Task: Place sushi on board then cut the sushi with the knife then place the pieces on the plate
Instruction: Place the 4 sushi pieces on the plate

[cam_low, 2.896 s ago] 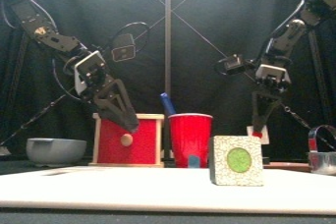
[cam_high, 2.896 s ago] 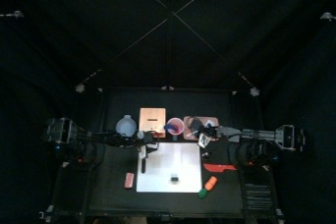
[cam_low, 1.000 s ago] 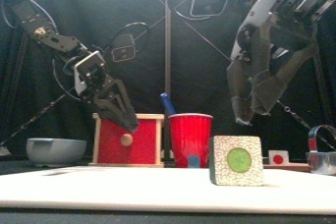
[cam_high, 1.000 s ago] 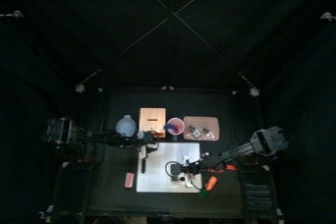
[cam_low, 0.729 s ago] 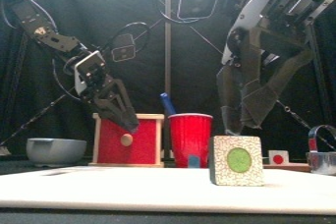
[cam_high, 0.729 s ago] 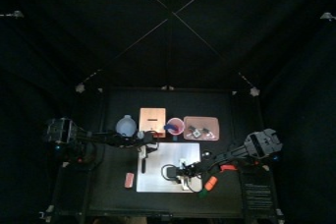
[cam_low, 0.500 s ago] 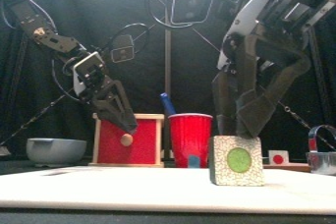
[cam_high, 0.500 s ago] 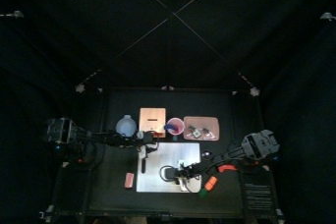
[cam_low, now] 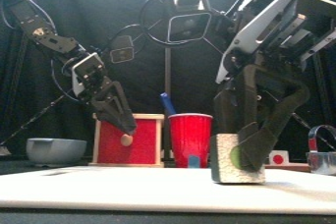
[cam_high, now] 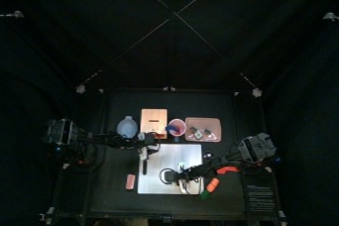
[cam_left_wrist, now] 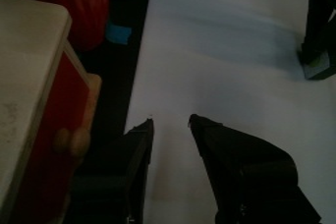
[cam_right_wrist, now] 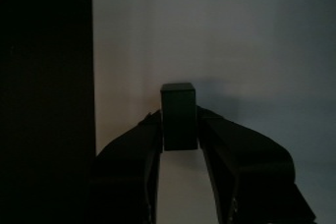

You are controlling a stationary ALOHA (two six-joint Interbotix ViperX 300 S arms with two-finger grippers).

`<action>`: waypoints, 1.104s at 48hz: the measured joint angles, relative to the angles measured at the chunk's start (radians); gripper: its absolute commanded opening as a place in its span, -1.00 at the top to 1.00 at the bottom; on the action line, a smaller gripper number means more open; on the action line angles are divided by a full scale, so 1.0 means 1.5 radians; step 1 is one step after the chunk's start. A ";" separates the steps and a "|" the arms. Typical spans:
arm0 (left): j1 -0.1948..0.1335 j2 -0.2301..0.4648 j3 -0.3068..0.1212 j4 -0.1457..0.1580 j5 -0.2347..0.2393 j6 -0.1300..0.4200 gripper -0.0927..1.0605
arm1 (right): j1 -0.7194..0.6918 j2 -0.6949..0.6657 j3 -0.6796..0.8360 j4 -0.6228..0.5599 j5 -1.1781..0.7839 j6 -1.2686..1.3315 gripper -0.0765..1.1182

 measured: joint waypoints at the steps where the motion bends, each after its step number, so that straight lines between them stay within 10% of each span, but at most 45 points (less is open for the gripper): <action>1: 0.000 0.000 0.000 0.000 0.000 0.000 -0.48 | -0.008 -0.012 0.010 -0.001 0.002 0.000 -0.20; 24: 0.000 -0.001 0.000 0.001 0.000 0.001 -0.48 | -0.373 -0.306 0.205 -0.107 0.038 0.000 -0.20; 53: 0.000 -0.001 0.000 0.001 0.000 0.001 -0.48 | -0.528 -0.143 0.213 -0.169 -0.003 -0.008 -0.31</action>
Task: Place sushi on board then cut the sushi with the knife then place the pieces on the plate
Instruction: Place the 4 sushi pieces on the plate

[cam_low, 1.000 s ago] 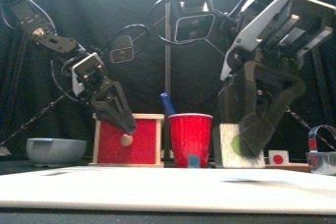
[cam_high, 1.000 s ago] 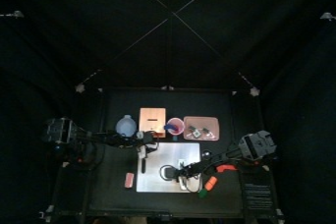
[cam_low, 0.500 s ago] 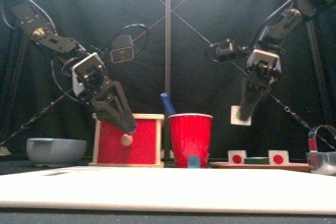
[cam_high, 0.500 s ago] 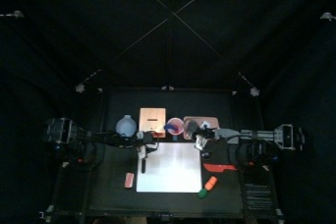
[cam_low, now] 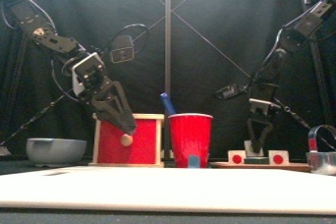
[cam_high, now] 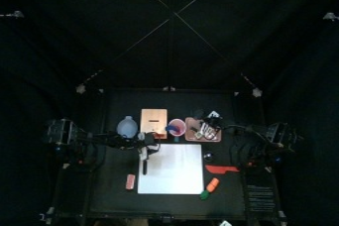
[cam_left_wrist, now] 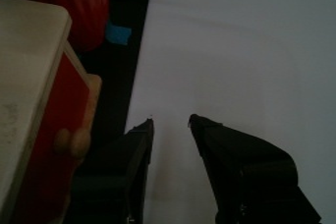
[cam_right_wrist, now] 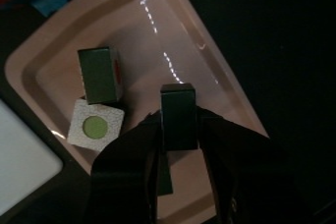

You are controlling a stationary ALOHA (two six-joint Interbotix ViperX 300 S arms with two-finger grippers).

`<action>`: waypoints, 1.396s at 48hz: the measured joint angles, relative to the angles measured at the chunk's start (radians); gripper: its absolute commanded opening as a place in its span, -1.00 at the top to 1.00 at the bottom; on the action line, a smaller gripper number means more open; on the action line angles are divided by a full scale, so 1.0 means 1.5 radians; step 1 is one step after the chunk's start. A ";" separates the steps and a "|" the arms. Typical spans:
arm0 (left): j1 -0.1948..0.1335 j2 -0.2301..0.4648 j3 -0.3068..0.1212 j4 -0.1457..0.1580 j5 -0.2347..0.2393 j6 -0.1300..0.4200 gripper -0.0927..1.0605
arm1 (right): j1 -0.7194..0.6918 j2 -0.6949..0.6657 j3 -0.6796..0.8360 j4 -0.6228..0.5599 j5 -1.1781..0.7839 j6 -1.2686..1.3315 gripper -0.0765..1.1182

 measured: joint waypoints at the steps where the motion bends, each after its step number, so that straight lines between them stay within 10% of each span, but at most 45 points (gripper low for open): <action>1: 0.001 0.001 0.000 0.001 0.000 0.000 -0.48 | -0.001 0.004 0.000 -0.002 -0.004 0.001 -0.34; 67: 0.001 -0.001 -0.002 0.001 0.000 0.000 -0.48 | 0.161 -0.213 0.030 -0.025 -0.137 0.008 -0.53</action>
